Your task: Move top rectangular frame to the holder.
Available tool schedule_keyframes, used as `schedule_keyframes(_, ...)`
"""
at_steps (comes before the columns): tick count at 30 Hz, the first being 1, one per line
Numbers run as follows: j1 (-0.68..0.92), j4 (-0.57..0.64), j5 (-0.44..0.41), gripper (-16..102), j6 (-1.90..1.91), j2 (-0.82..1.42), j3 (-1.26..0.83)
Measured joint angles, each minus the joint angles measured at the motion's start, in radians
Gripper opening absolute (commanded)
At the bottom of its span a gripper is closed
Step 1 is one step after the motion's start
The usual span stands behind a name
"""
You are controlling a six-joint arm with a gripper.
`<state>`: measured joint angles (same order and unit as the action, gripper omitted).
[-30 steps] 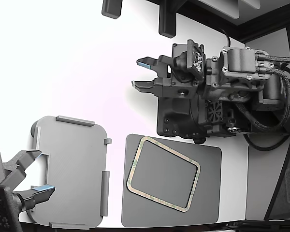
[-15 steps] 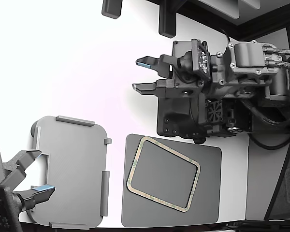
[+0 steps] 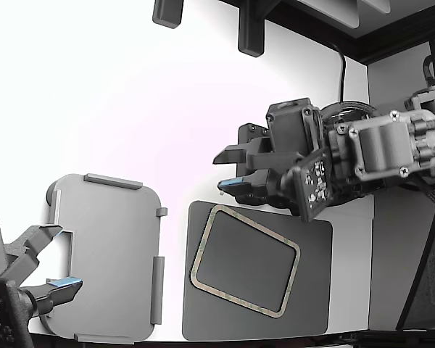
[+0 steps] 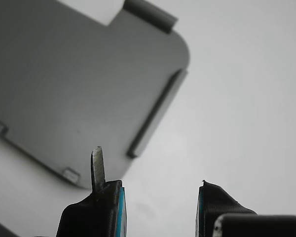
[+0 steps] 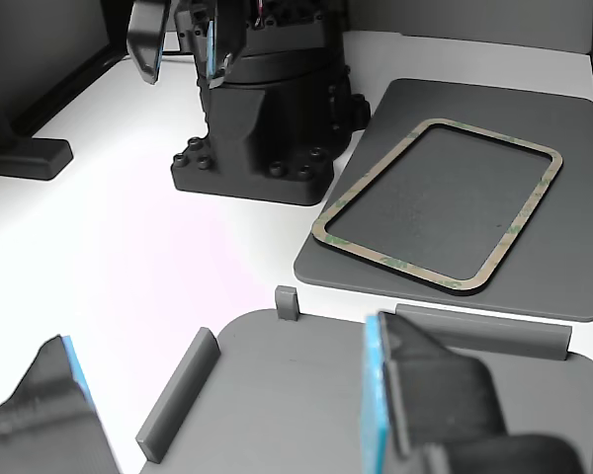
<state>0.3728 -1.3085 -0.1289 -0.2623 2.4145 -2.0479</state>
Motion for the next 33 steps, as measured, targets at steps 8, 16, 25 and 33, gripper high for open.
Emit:
schedule_keyframes(8, 0.267, -0.19, -0.075, 100, -0.034, -0.314, 0.285)
schedule_keyframes(16, 0.465, -0.225, -0.057, 100, -0.043, -0.509, 0.344)
schedule_keyframes(25, 0.512, -0.199, 0.049, 100, -0.112, -0.589, 0.282)
schedule_keyframes(33, 0.537, -0.175, 0.072, 93, -0.186, -0.627, 0.236)
